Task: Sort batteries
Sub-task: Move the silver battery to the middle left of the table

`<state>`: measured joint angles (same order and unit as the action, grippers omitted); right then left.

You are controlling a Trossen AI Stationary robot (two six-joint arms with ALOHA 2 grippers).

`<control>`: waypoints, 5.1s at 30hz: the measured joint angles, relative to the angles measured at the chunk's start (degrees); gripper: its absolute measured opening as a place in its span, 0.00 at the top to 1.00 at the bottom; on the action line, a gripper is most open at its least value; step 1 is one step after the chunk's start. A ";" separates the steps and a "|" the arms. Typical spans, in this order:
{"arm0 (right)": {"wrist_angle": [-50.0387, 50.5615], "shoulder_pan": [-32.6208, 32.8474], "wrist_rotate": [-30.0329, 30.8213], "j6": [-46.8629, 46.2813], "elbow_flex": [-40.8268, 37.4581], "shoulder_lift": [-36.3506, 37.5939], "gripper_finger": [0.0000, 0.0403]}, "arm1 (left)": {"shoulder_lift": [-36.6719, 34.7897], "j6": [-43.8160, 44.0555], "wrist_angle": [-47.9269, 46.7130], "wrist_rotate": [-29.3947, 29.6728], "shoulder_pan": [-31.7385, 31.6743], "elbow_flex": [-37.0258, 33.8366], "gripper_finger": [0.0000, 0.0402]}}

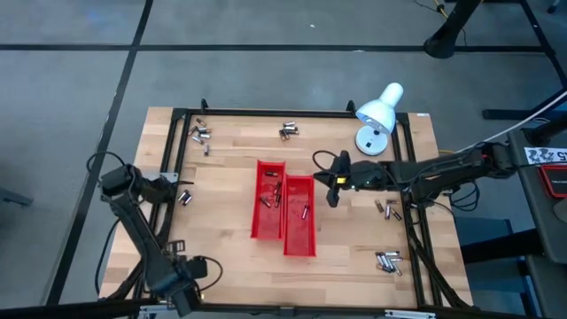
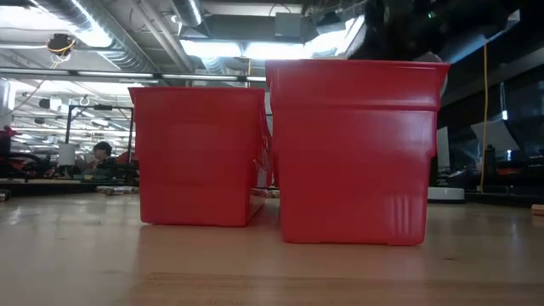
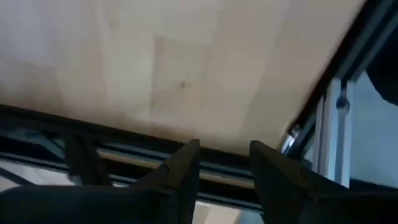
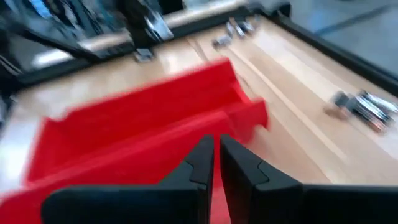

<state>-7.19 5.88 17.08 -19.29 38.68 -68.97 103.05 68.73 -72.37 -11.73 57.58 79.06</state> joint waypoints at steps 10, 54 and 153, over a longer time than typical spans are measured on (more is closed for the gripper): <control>-15.59 4.82 0.31 0.22 0.00 -4.03 0.92 | -5.03 -2.12 15.12 -10.21 2.58 -11.94 0.67; -19.57 7.97 5.42 3.17 0.00 -4.85 0.92 | -4.37 23.57 74.52 -9.17 12.60 -37.50 0.99; -19.18 7.97 7.81 3.88 0.04 -5.81 0.92 | -18.51 7.98 36.54 -2.99 5.13 -34.32 0.71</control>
<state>-26.37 13.85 24.90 -15.41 38.72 -74.78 84.53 76.70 -35.83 -14.72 62.71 44.74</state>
